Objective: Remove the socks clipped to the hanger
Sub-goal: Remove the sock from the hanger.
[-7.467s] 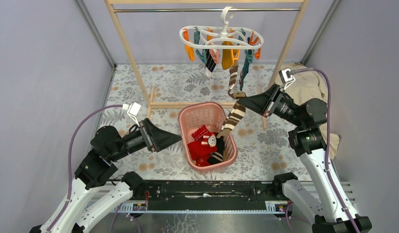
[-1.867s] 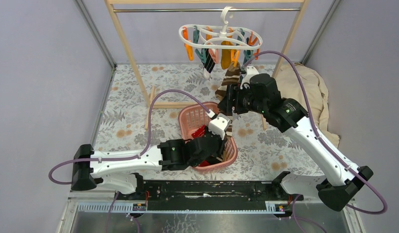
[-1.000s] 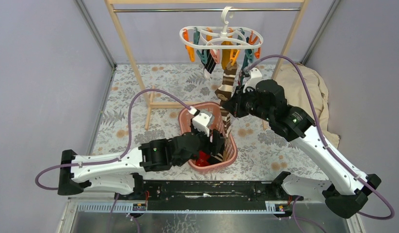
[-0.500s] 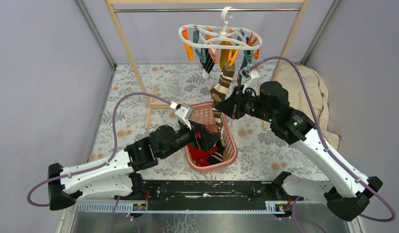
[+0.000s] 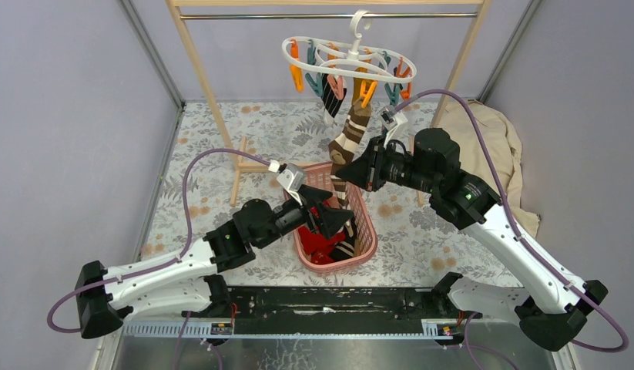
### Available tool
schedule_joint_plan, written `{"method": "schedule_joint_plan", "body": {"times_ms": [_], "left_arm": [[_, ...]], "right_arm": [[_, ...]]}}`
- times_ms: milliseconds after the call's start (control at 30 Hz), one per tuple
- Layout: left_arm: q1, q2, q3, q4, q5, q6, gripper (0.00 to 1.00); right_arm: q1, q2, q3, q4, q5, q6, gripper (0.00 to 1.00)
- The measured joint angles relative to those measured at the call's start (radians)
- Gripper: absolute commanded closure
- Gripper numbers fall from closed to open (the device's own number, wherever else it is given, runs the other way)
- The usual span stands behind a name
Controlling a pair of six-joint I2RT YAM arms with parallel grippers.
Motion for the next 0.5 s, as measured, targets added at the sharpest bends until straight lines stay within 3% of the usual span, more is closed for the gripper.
{"method": "schedule_joint_plan", "body": {"times_ms": [233, 333, 400, 467, 500], "left_arm": [[0.031, -0.005, -0.013, 0.085, 0.030, 0.036, 0.06], [0.036, 0.007, -0.013, 0.121, 0.043, 0.046, 0.26], [0.038, 0.019, -0.013, 0.133, 0.054, 0.052, 0.46], [0.042, 0.031, -0.013, 0.139, 0.062, 0.059, 0.75], [0.043, 0.035, -0.012, 0.140, 0.065, 0.063, 0.79]], "right_arm": [[0.000, 0.000, -0.013, 0.016, -0.015, 0.000, 0.96], [0.000, 0.000, -0.023, 0.017, -0.015, 0.000, 0.96], [0.000, 0.000, -0.028, 0.017, -0.015, 0.000, 0.96], [0.000, 0.000, -0.032, 0.016, -0.014, 0.000, 0.96], [0.000, 0.000, -0.032, 0.016, -0.014, 0.000, 0.96]]}}
